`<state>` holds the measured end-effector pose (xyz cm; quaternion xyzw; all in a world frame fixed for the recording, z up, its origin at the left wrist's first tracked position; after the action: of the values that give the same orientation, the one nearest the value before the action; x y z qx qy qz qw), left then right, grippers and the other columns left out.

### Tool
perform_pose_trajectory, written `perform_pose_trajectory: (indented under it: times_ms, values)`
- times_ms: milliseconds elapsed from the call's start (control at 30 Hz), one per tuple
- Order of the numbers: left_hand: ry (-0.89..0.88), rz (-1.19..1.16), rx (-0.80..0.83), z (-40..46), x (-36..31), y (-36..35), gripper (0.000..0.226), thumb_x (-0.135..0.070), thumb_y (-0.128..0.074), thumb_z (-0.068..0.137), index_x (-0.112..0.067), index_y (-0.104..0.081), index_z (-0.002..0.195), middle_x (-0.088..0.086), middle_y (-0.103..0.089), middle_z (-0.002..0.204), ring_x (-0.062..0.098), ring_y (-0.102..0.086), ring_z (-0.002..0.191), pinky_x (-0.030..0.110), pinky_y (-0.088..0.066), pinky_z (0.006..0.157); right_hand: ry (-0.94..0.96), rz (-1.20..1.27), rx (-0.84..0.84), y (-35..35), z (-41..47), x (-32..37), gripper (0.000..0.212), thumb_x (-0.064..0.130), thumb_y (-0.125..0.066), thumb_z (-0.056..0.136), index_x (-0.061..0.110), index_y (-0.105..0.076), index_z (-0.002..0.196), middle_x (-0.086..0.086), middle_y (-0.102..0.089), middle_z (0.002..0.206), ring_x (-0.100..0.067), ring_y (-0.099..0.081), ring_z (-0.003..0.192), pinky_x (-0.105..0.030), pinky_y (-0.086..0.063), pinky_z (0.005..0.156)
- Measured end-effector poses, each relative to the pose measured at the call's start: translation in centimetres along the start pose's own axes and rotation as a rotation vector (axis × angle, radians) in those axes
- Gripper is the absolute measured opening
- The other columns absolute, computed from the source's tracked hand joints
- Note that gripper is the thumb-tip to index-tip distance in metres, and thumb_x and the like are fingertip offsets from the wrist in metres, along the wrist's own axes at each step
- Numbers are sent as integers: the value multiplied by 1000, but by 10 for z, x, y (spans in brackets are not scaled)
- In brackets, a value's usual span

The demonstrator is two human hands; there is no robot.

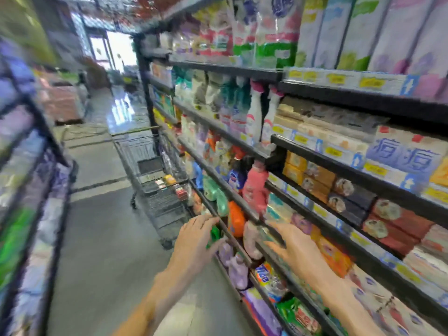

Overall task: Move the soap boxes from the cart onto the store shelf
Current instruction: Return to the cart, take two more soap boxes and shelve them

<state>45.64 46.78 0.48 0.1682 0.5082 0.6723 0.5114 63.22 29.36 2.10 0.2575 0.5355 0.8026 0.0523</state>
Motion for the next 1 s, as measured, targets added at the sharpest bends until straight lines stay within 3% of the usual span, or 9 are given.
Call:
perform_pose_trajectory:
  times_ms: [100,167,233,333,500,600,1000]
  values:
    - [109,54,-43,-30,78,29,55,-61,-52,83,-26,-60,124,-6,-64,124,21,-63,113,37,-56,90,118,66,74,-39,40,59,52,51,-68,82,31,-58,130,4,-67,123,-18,-64,112,-34,-52,92]
    - [158,75,-86,-50,123,55,52,-58,-56,86,-26,-59,126,-7,-62,127,16,-58,118,35,-52,93,201,91,84,-62,66,103,47,50,-70,83,22,-65,121,2,-70,116,-18,-67,104,-25,-49,88]
    - [201,85,-131,-66,166,80,51,-56,-56,88,-26,-59,129,-6,-60,130,16,-55,122,37,-50,96,275,116,91,-88,93,146,51,57,-61,85,15,-68,113,-3,-72,106,-22,-69,94,-22,-45,83]
    - [259,128,-160,-81,231,112,54,-59,-49,89,-25,-60,129,-4,-61,130,18,-58,122,35,-49,98,381,110,127,-132,131,209,60,60,-55,85,22,-58,131,1,-67,125,-17,-63,112,-20,-40,96]
    - [329,152,-166,-88,336,148,56,-60,-48,92,-23,-58,132,-2,-59,133,21,-57,126,39,-49,102,491,112,157,-187,195,313,59,47,-69,86,19,-56,136,-1,-63,132,-19,-62,118,-26,-44,101]
    - [376,163,-158,-87,397,162,58,-61,-49,92,-21,-58,133,0,-59,134,23,-58,126,42,-50,103,543,108,171,-219,233,363,60,53,-62,90,25,-49,142,7,-56,139,-12,-52,129,-26,-41,106]
    - [542,229,-90,9,643,172,71,-69,-33,90,-26,-49,144,-7,-52,143,15,-49,134,34,-41,112,558,204,229,-363,440,463,62,59,-53,92,33,-39,146,18,-47,144,-3,-45,131,-23,-39,107]
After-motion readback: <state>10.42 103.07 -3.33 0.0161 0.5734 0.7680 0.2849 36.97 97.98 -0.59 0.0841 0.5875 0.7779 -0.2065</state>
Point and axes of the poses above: each hand's wrist, its own z-axis towards the middle knuckle, its own y-axis out of the back of the hand, x = y × z, the point moved 7 cm from there along z, towards the middle knuckle
